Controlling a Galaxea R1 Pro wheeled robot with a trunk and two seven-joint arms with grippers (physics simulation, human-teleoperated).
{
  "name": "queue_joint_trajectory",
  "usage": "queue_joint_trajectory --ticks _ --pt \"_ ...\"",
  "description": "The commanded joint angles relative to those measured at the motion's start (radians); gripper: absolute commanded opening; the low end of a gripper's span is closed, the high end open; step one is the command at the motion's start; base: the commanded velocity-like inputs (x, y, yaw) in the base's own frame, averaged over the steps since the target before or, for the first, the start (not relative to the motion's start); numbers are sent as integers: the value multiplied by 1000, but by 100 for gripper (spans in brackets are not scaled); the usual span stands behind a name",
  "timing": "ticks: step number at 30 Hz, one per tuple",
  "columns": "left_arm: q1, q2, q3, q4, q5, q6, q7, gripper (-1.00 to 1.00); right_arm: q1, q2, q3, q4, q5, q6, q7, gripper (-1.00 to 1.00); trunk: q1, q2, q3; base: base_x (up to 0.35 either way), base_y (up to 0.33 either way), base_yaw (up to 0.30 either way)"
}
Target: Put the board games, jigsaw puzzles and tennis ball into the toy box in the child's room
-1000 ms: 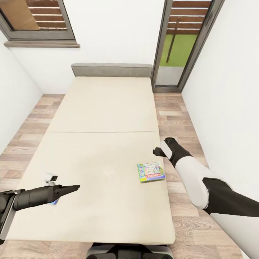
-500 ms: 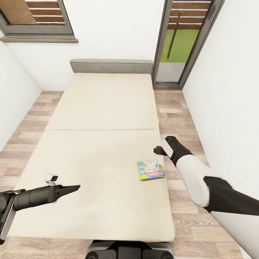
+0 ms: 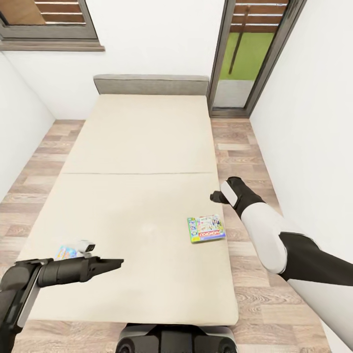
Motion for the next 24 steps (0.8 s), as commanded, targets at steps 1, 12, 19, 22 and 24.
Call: queue_joint_trajectory --ticks 1,12,19,22,24 --pt "-1 -13 -14 0 -1 11 -4 100 -6 1 -2 -2 -10 4 -9 100 0 -2 -3 0 0 0" --pt "-135 -118 -69 0 -10 11 -4 100 -43 13 -1 -4 -4 27 -16 100 0 -2 -21 0 0 0" --pt "-198 -124 -72 1 -11 12 -4 100 -55 15 -1 -3 -5 26 -21 100 0 -2 -33 0 0 0" --pt "-214 -123 -72 1 -11 12 -4 100 -56 15 -1 -3 -5 25 -21 100 0 -2 -38 0 0 0" --pt "-221 -122 -72 1 -11 12 -4 100 -57 15 -1 -3 -6 25 -21 100 0 -2 -41 0 0 0"
